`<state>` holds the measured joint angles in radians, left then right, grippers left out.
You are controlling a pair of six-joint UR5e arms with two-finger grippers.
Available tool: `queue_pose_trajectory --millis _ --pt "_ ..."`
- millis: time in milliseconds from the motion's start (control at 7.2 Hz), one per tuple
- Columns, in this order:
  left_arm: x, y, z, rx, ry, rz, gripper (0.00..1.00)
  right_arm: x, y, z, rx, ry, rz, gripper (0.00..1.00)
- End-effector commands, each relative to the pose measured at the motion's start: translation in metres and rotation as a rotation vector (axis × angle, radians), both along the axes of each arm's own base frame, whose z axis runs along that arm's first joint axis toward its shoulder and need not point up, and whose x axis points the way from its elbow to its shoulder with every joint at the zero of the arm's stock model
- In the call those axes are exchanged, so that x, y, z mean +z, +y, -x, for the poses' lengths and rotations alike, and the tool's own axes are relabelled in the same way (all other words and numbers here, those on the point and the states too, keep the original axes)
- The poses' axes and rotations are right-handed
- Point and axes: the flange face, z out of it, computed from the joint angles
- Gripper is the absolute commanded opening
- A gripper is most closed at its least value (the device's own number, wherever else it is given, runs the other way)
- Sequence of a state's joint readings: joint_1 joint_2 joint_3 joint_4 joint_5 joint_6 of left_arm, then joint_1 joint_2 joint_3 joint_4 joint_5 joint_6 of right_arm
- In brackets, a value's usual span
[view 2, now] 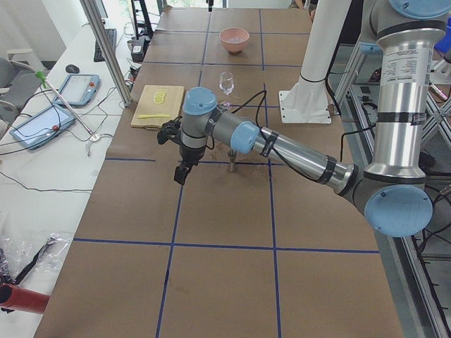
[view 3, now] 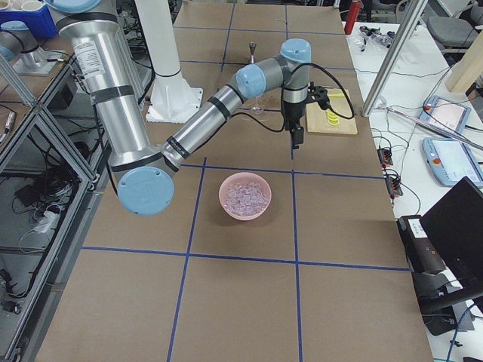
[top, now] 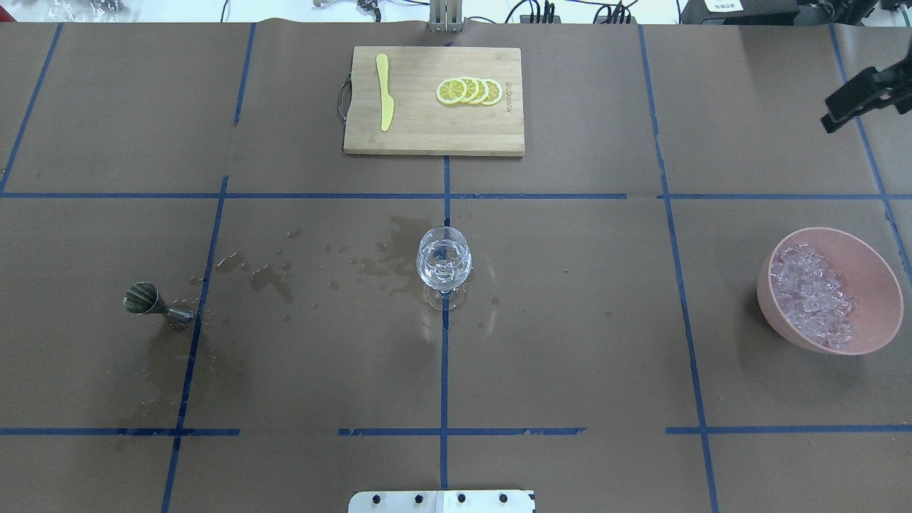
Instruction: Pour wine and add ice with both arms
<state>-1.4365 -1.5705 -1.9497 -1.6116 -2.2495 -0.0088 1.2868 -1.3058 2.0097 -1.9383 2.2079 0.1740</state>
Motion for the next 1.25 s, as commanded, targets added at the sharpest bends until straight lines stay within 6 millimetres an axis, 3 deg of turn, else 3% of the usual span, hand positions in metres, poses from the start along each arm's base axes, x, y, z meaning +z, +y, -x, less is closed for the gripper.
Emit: queue_pose_trajectory --millis 0,417,556,833,1111 --pt "0.031 -0.005 0.023 -0.014 -0.01 0.033 1.0 0.095 0.008 -0.067 -0.067 -0.029 0.054 1.0" --pt "0.088 -0.01 0.034 -0.016 -0.023 0.127 1.0 0.189 0.048 -0.129 -0.098 -0.053 0.114 1.0" --pt "0.105 -0.007 0.037 -0.016 -0.024 0.155 1.0 0.208 0.057 -0.138 -0.074 -0.061 0.157 1.0" --pt "0.139 -0.002 0.038 -0.012 0.022 0.232 1.0 0.209 0.056 -0.144 -0.057 -0.056 0.103 1.0" --pt "0.173 0.009 0.047 0.002 0.033 0.274 1.0 0.246 0.061 -0.157 -0.028 -0.062 0.169 1.0"
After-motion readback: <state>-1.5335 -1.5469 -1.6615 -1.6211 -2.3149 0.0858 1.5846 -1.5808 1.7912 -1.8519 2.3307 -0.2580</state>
